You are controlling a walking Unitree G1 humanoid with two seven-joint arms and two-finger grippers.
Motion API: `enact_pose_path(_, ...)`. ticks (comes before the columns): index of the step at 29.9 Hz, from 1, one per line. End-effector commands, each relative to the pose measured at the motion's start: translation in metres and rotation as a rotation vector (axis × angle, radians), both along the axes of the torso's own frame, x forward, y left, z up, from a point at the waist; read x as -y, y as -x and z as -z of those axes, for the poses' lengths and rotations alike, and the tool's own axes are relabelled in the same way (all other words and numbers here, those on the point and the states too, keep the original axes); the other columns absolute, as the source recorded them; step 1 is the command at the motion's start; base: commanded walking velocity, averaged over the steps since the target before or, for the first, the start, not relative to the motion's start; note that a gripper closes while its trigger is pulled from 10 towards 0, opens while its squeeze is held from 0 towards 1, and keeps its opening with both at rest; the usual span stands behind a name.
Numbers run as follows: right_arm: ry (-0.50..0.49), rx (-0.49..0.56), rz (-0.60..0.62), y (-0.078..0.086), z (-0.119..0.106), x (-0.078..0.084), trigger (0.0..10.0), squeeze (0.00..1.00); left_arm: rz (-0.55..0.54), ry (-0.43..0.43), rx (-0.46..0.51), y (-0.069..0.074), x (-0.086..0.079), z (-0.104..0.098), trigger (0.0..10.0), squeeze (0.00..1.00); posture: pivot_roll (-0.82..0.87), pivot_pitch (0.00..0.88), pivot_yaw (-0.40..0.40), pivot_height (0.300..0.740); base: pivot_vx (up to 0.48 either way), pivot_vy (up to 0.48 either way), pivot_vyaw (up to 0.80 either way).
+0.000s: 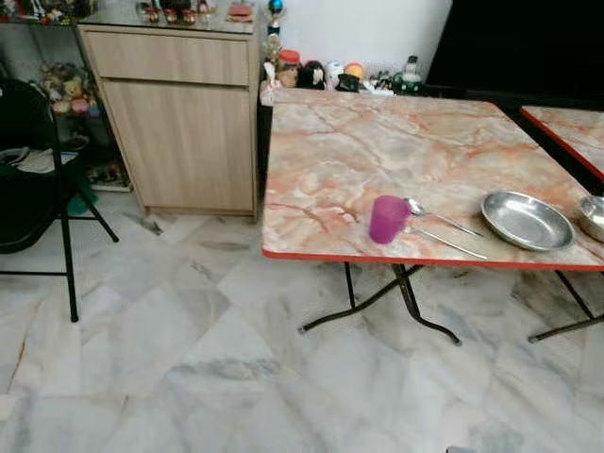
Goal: Setting the table
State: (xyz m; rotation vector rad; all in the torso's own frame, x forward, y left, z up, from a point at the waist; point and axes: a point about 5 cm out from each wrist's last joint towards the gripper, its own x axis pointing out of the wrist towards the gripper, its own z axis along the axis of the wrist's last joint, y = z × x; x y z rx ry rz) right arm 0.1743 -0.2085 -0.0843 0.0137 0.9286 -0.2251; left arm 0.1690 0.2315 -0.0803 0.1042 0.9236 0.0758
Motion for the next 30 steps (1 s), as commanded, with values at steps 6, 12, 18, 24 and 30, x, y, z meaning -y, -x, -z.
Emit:
enact_pose_path(6,-0.159,0.021,0.019,-0.0158,-0.0038,-0.0171,10.0,0.0,-0.008,0.088,0.044,-0.0453,0.0226,-0.0162,10.0,0.0,0.09,0.103,-0.039,0.74,0.0,-0.48,0.0)
enact_pose_path(12,-0.161,0.02,0.021,-0.0158,-0.0037,-0.0174,10.0,0.0,-0.011,0.086,0.043,-0.0452,0.0218,-0.0162,10.0,0.0,0.09,0.103,-0.037,0.74,0.0,-0.436,0.0)
enact_pose_path(18,-0.162,0.019,0.022,-0.0152,-0.0034,-0.0174,10.0,0.0,-0.018,0.094,0.04,-0.0443,0.0218,-0.0157,10.0,0.0,0.09,0.104,-0.038,0.74,0.0,0.0,0.0)
enact_pose_path(24,-0.156,0.017,0.021,-0.0145,-0.0032,-0.0162,10.0,0.0,-0.02,0.102,0.036,-0.0432,0.0226,-0.0149,10.0,0.0,0.09,0.103,-0.041,0.74,0.0,0.0,0.0)
enact_pose_path(30,-0.16,0.027,0.028,-0.0159,-0.0042,-0.0149,10.0,0.0,-0.019,0.11,0.039,-0.0446,0.0244,-0.0154,10.0,0.0,0.09,0.103,-0.043,0.74,0.0,0.0,0.0)
